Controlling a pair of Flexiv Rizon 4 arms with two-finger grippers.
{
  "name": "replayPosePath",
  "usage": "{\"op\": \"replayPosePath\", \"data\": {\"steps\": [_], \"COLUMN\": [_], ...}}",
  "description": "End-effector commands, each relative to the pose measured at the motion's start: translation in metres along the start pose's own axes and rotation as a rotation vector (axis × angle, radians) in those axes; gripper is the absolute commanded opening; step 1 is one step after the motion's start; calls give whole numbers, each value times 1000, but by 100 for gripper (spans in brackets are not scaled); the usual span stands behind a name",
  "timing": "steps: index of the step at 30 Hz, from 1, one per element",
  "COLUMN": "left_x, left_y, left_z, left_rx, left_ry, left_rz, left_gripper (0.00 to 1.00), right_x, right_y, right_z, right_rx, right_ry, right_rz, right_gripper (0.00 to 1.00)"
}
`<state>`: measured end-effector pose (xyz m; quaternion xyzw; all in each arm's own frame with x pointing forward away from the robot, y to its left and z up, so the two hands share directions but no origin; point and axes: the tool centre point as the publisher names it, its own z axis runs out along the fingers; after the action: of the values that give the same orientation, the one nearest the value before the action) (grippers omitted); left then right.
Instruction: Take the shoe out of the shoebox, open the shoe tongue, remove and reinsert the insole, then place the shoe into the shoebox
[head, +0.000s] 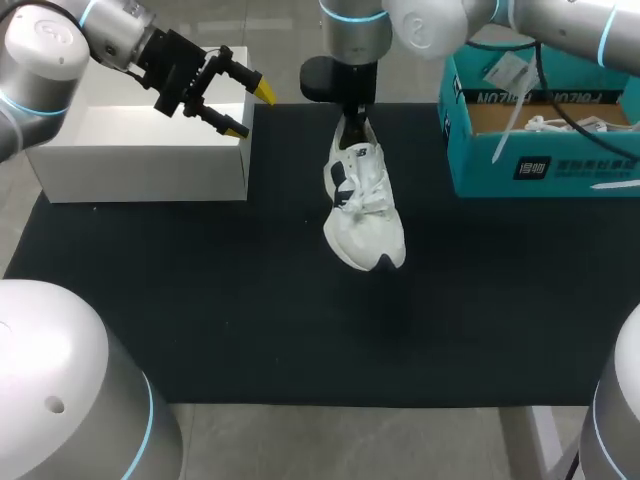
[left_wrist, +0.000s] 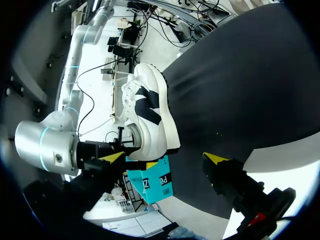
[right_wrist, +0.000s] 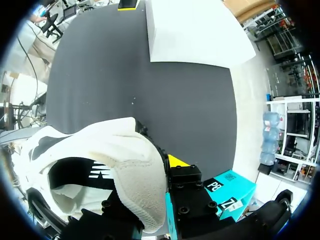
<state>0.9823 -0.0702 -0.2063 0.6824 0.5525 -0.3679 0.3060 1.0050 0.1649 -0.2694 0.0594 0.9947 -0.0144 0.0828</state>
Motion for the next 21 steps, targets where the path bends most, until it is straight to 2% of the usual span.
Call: {"op": "replayPosePath", "data": {"steps": [1, 9, 15, 21], "left_x": [0, 0, 0, 0], "left_y": [-1, -1, -1, -1], "left_z": [0, 0, 0, 0], "left_rx": [-3, -3, -3, -3], "left_ry": [3, 3, 3, 3], "left_rz": [1, 1, 1, 1], "left_gripper": [100, 100, 100, 100], "right_x": [1, 0, -13, -18], "right_y": [-1, -1, -8, -16], "right_z": [-6, -8, -47, -95], "right_rx": [3, -1, -32, -28], "right_ry": [-2, -3, 1, 11], "right_rz": [0, 8, 41, -17], "right_gripper": [0, 0, 0, 0]}}
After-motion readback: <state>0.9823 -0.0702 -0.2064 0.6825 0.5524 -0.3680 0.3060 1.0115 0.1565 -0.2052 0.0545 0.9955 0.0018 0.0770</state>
